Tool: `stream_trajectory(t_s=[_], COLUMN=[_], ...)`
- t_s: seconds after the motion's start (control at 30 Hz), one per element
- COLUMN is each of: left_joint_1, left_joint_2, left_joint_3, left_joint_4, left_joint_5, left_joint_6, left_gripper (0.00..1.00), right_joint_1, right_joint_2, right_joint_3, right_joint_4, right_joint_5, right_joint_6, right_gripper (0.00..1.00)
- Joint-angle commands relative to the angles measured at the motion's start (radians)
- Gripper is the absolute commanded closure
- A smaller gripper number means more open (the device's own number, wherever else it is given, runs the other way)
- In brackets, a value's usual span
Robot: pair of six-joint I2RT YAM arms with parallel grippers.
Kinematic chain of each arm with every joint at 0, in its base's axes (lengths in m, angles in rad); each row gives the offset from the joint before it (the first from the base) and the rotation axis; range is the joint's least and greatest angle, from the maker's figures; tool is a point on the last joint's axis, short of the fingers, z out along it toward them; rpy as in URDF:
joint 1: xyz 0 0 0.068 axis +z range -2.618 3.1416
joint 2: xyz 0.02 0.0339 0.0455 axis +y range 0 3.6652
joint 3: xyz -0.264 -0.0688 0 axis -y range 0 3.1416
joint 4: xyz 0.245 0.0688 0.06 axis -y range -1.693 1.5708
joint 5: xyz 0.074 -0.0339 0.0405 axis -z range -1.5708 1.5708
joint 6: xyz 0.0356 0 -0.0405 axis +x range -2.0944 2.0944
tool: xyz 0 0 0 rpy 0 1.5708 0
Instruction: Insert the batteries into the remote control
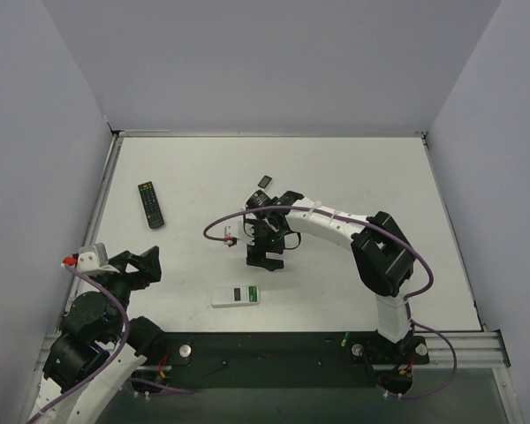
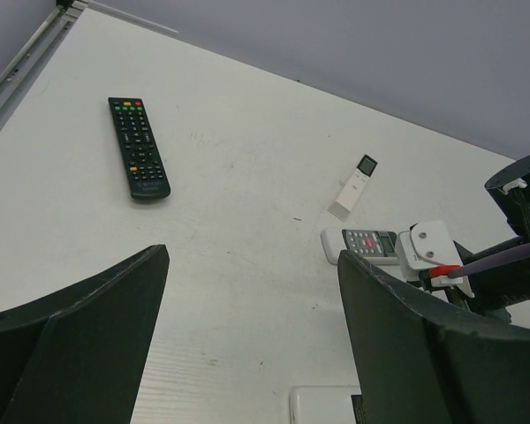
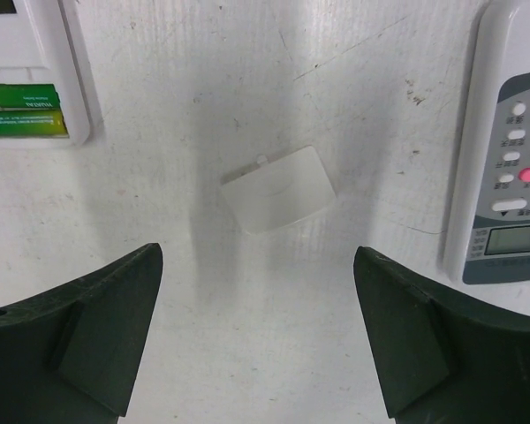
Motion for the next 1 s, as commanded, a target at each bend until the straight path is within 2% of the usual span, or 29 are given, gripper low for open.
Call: stream_trajectory(t_s=[0.0,0.13,0.37,0.77,0.97], left_joint_1=[0.006,0.006,0.006,0.007,0.009], left_joint_2=[-0.070,-0.070,-0.070,-0.068,-0.065], left_joint_3=[-0.005,-0.006,-0.008,-0.009,-0.009], left_joint_4=[0.009,0.009,0.009,0.010,0.013], left_joint_5=[0.007,0.009,0.007,0.012,0.014], left_joint_6=[0.024,0.024,0.024,0.027,0.028], left_gripper=[0.12,0.12,0.12,0.12,0.12], right_joint_1=[-0.018,-0.020,-0.018,-0.017,-0.014], right_joint_2=[-0.003,0.014,0.056,0.129,0.136], right_joint_3=[0.007,-0.002,0.021,0.078,0.078], right_joint_4=[-0.004,-0.006,-0.012,-0.024,-0.037], right_joint_5=[-0.024,-0.042,-0.062,-0.061,-0.062], right_joint_6=[-0.122,-0.210,-0.263,-0.279,-0.277], right_gripper=[0.16,0.16,0.22,0.29,0.35])
